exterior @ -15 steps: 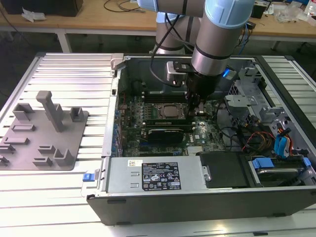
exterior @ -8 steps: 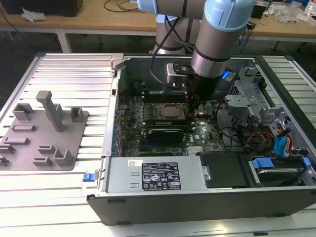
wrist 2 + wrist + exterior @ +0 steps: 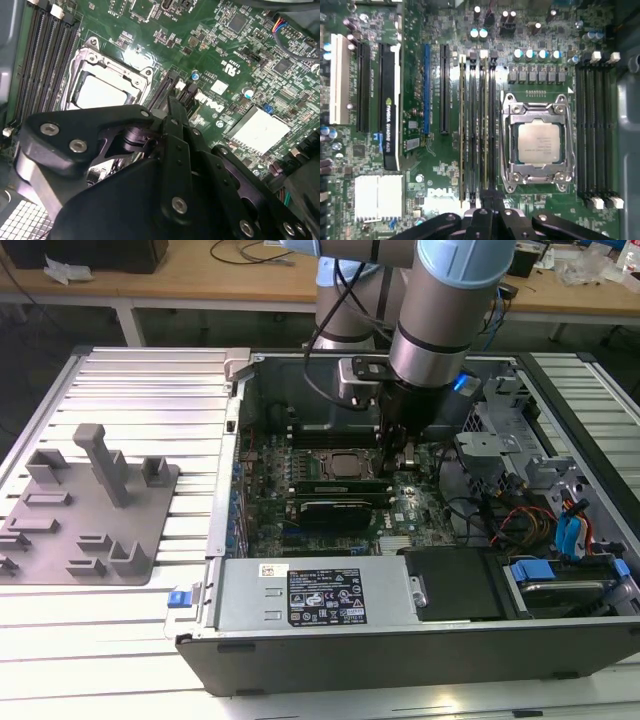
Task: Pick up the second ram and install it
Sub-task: 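Press down the second ram until it locks into place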
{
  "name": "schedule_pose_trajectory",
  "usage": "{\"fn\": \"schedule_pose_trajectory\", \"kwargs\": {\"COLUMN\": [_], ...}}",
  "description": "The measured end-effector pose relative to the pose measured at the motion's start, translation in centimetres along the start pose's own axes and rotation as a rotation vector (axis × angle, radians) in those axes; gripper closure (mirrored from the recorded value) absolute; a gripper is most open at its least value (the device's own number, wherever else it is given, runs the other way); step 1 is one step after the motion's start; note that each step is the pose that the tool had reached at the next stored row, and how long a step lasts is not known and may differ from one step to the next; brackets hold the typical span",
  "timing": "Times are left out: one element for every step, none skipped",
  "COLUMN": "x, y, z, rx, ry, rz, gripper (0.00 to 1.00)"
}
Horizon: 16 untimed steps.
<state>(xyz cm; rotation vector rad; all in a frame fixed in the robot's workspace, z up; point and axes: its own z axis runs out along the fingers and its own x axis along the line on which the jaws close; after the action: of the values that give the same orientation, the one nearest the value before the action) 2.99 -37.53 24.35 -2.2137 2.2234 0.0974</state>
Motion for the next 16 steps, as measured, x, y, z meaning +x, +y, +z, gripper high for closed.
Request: {"fn": "schedule_pose_trajectory", "kwargs": {"x": [0.0,0.0,0.01,0.01,0.01,0.01,0.01,0.01,0.02,0.02,0.02,0.02,0.02,0.02,0.02,0.02], "y": [0.0,0.0,0.23,0.55,0.86,1.38,1.85,2.14,2.31,2.45,2.63,2.8,2.99,3.25,3.37,3.51], "z": [-0.01,-0.01,-0.01,0.01,0.02,0.04,0.06,0.08,0.08,0.09,0.09,0.1,0.11,0.12,0.13,0.13], "rx": [0.0,-0.0001,0.0,-0.0001,0.0,0.0001,0.0007,0.0012,0.0013,0.0014,0.0015,0.0014,0.0015,0.0015,0.0015,0.0014], "ry": [0.0002,0.0002,0.0005,0.0003,0.0002,0.0002,0.0002,0.0002,0.0002,0.0002,0.0003,0.0002,0.0002,0.0002,0.0003,0.0003], "rz": [0.0,0.0,0.0,0.0,0.0,0.0,0.0,0.0,0.0,0.0,0.0,0.0,0.0,0.0,0.0,0.0], "gripper": [0.92,0.92,0.92,0.92,0.92,0.92,0.92,0.92,0.92,0.92,0.92,0.92,0.92,0.92,0.92,0.92]}}
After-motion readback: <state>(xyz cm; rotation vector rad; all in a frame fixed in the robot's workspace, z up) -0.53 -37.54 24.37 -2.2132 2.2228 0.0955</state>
